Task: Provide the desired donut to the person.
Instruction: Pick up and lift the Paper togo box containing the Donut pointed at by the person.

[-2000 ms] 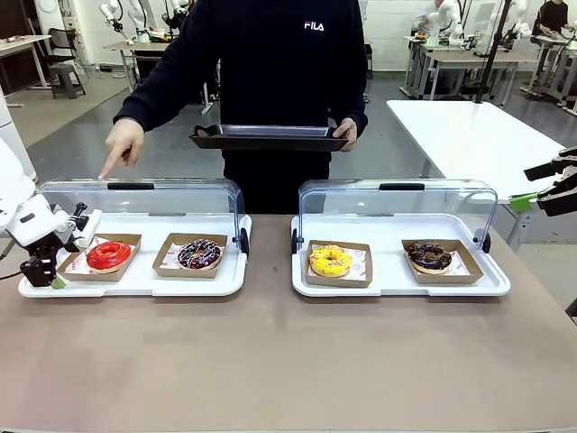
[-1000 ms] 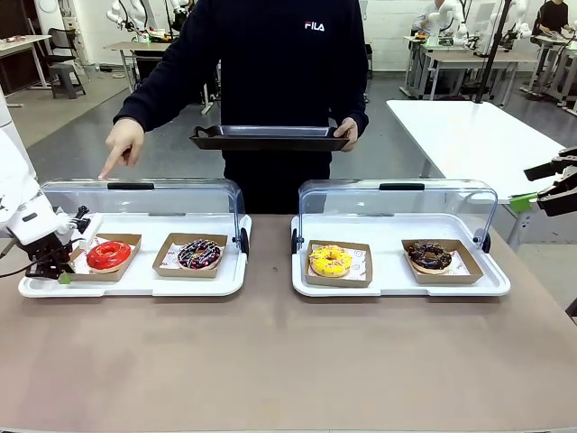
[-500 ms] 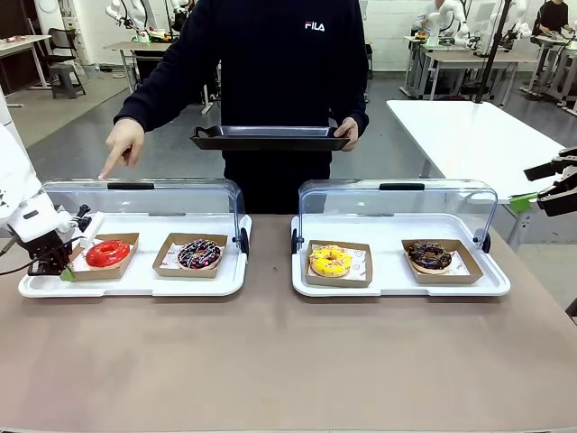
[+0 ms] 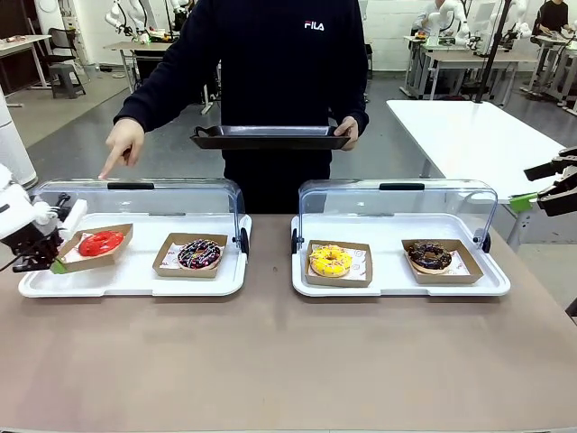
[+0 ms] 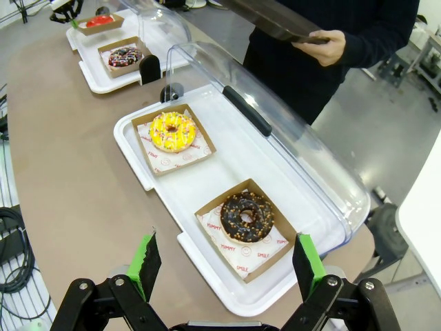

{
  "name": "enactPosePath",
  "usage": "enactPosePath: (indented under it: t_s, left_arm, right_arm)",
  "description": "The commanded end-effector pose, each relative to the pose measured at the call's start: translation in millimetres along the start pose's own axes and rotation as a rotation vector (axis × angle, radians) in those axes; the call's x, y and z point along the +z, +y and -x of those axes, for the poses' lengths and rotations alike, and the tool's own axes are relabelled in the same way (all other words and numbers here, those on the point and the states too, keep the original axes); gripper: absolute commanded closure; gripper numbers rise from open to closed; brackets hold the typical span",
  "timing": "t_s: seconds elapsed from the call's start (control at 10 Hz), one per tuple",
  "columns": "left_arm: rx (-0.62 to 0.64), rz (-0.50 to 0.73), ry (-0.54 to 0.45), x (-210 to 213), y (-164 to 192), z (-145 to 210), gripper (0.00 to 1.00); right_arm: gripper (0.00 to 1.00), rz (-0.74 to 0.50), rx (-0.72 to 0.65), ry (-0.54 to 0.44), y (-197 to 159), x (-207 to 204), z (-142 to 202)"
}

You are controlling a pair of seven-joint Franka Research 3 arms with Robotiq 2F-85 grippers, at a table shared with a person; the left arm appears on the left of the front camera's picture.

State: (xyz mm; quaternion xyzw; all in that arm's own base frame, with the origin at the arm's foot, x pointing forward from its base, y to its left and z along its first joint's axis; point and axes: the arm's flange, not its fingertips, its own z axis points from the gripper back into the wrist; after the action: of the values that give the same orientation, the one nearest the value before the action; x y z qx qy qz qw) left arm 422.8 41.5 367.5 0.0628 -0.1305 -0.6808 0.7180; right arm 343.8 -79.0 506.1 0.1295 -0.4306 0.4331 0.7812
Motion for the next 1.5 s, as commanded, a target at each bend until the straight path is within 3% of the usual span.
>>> enactPosePath:
  t_s: [0.0,0.3,0.7,1.0,1.4]
  left_arm:
    - [-0.021,0.014,-0.053,22.9,-31.6,16.7,1.00]
    - [-0.011,-0.026,-0.040,79.4,-69.2,37.1,1.00]
    - [-0.140,-0.080,0.027,160.8,-80.8,25.1,1.00]
    - [-0.126,-0.049,0.017,174.3,-58.9,18.4,1.00]
    - [-0.144,-0.088,0.018,188.5,-61.8,22.5,1.00]
  right_arm:
    - [0.00,-0.010,0.002,-0.019,-0.7,-1.6,1.4]
    - [0.00,-0.010,0.002,-0.019,-0.7,-1.6,1.4]
    - [0.00,-0.010,0.002,-0.019,-0.7,-1.6,1.4]
    - [0.00,-0.010,0.002,-0.019,-0.7,-1.6,1.4]
    - [0.00,-0.010,0.002,-0.019,-0.7,-1.6,1.4]
